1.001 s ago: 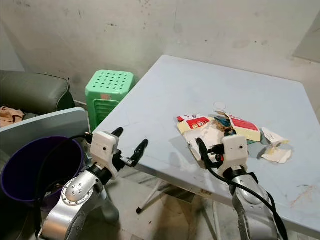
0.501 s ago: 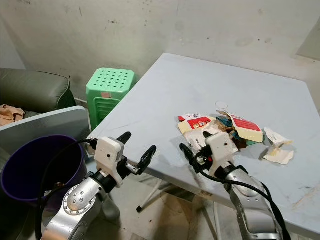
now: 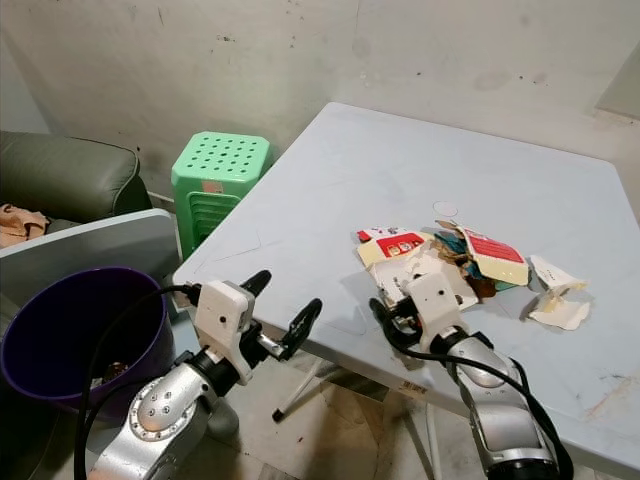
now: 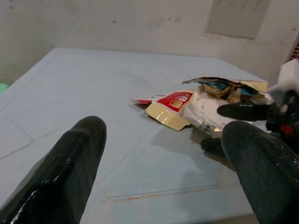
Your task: Picking trash to rubbish bin
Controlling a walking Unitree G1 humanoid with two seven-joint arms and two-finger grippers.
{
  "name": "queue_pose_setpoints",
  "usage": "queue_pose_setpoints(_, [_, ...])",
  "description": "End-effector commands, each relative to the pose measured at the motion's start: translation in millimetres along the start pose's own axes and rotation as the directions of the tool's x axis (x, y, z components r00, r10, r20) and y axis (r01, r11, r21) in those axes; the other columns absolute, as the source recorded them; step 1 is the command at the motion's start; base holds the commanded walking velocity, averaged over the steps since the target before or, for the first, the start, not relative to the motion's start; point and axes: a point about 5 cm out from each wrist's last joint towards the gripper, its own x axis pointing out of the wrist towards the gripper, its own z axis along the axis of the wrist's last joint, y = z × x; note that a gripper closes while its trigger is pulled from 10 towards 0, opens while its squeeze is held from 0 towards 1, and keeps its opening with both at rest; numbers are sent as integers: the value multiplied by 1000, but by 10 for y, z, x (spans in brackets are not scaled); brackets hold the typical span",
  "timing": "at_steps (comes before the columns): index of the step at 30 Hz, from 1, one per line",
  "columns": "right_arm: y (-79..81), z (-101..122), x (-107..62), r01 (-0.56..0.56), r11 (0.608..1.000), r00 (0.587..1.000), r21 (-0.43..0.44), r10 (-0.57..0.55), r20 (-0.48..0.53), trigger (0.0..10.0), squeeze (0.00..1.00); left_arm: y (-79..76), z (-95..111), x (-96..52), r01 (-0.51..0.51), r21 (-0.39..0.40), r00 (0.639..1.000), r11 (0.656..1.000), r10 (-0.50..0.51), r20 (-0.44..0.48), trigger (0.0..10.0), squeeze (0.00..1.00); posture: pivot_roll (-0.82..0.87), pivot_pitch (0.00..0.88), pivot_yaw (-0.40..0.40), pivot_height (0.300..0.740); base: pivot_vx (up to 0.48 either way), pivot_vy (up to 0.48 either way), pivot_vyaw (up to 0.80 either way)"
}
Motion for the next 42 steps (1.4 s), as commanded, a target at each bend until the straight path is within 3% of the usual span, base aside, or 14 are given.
queue_pose_setpoints(1, [-33, 3, 5, 17, 1000, 1000, -23, -17, -1, 2706, 0, -38, 21, -8, 15, -4, 1000, 1000, -15, 3, 10000, 0, 25, 107, -73, 740, 0, 0, 0])
queue_pose_setpoints(2, [-39, -2, 7, 25, 999, 1000, -32, -25, 3, 0, 0, -43, 21, -11, 16, -6, 1000, 1000, -16, 2, 10000, 0, 26, 106, -72, 740, 0, 0, 0])
queue_pose_setpoints(20, [-54, -41, 15, 75, 996, 997, -45, -74, 22, 0, 0, -56, 25, -10, 28, -13, 1000, 1000, -28, -2, 10000, 0, 24, 105, -70, 740, 0, 0, 0])
queue_pose_setpoints(42, [-67, -22, 14, 57, 998, 997, -20, -56, 45, 0, 0, -61, 35, 13, 37, -17, 999, 999, -37, 8, 10000, 0, 20, 90, -69, 740, 0, 0, 0])
